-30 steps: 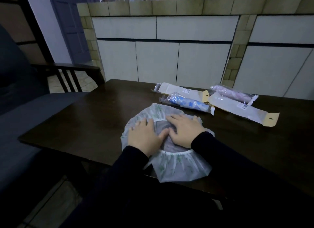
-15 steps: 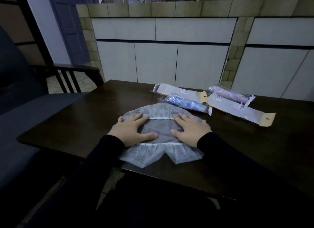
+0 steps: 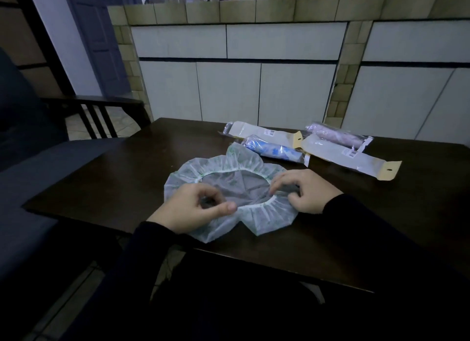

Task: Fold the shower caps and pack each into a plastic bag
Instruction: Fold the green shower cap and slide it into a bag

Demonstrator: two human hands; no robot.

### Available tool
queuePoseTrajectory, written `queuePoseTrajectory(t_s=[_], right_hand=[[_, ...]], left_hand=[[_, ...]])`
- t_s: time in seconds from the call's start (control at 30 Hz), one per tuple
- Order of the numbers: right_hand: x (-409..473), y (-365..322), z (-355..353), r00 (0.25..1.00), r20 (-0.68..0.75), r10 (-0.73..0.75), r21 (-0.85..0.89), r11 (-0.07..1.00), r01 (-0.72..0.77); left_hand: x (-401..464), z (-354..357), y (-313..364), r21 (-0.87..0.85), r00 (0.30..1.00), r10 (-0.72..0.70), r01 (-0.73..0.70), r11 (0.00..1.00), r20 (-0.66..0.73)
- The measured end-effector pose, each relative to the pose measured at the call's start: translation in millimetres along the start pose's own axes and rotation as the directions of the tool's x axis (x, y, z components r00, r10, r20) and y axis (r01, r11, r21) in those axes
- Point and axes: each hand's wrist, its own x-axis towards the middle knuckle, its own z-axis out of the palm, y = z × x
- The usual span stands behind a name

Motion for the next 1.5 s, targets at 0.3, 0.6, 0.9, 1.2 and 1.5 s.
queuePoseTrajectory(t_s=[0.3, 0.6, 0.9, 1.2, 1.5], right_hand=[[-6.0, 13.1, -6.9, 0.993, 0.115, 0.006, 0.027, 1.0, -0.009], [2.8, 10.3, 1.3, 0.959, -0.229, 0.165, 0.066, 0.986, -0.154], [13.6, 8.7, 3.9, 0.814, -0.486, 0.318, 0.223, 0.946, -0.236], [23.8, -10.7, 11.3, 0.872, -0.355, 0.338, -0.329, 0.828, -0.455], [33.2, -21.0, 19.1, 0.888, -0.443, 0.119, -0.216, 0.948, -0.235]], left_hand=[[-8.8, -12.0, -20.0, -0.184, 0.982, -0.116, 0.143, 0.972, 0.149], [-8.8, -11.5, -3.9, -0.233, 0.994, 0.015, -0.039, 0.972, -0.108], [9.1, -14.8, -12.5, -0.257, 0.903, -0.23, 0.14, 0.956, -0.364], [40.9, -15.6, -4.3, 0.348, 0.802, -0.457, 0.584, 0.733, -0.384], [65.6, 7.9, 21.3, 0.452, 0.882, -0.186, 0.391, 0.802, -0.432]])
